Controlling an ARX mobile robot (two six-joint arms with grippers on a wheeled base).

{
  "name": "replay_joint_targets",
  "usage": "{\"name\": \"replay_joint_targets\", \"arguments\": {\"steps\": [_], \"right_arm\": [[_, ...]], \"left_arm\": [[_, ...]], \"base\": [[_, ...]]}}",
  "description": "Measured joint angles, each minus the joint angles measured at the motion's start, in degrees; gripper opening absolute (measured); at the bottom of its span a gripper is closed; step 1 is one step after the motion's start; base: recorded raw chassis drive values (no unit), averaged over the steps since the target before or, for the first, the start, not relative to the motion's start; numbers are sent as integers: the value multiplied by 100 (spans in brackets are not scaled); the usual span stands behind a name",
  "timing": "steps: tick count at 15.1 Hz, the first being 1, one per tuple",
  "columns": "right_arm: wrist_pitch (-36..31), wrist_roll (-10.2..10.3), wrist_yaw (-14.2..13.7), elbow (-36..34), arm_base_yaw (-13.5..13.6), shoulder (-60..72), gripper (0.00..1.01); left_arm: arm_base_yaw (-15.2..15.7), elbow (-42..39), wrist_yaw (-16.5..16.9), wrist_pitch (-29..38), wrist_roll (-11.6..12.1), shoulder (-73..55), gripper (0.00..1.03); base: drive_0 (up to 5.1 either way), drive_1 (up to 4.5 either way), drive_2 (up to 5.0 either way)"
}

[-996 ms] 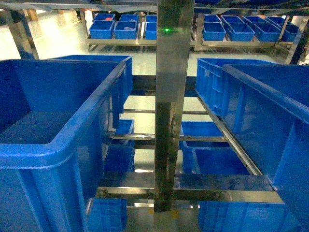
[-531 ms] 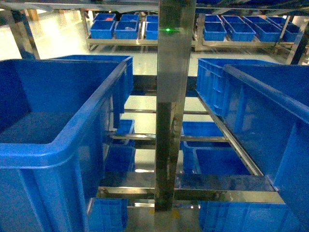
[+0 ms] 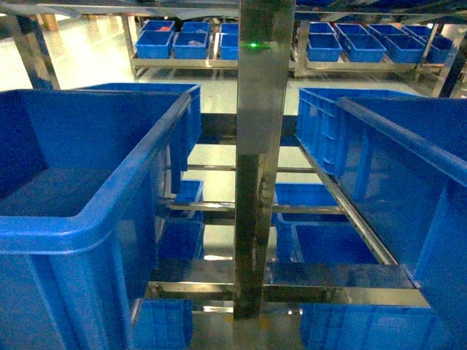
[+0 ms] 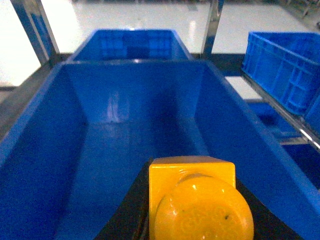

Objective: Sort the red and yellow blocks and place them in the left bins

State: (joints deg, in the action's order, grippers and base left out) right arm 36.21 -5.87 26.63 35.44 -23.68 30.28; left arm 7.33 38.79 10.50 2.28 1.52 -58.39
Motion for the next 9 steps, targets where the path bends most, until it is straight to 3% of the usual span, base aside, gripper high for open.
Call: {"name": "replay_joint_targets", "arguments": {"steps": [2,3,9], "right_arm": [[0,0,0,0,0,0,98],[0,0,0,0,0,0,98],[0,0,0,0,0,0,98]], "left_arm": [[313,-24,166,-675,63,-221,26],[365,-22,120,-492,197,-496,26],[55,619,-326,407,199,-1668,26]], "base": [[0,0,0],[0,0,0],[0,0,0]]}}
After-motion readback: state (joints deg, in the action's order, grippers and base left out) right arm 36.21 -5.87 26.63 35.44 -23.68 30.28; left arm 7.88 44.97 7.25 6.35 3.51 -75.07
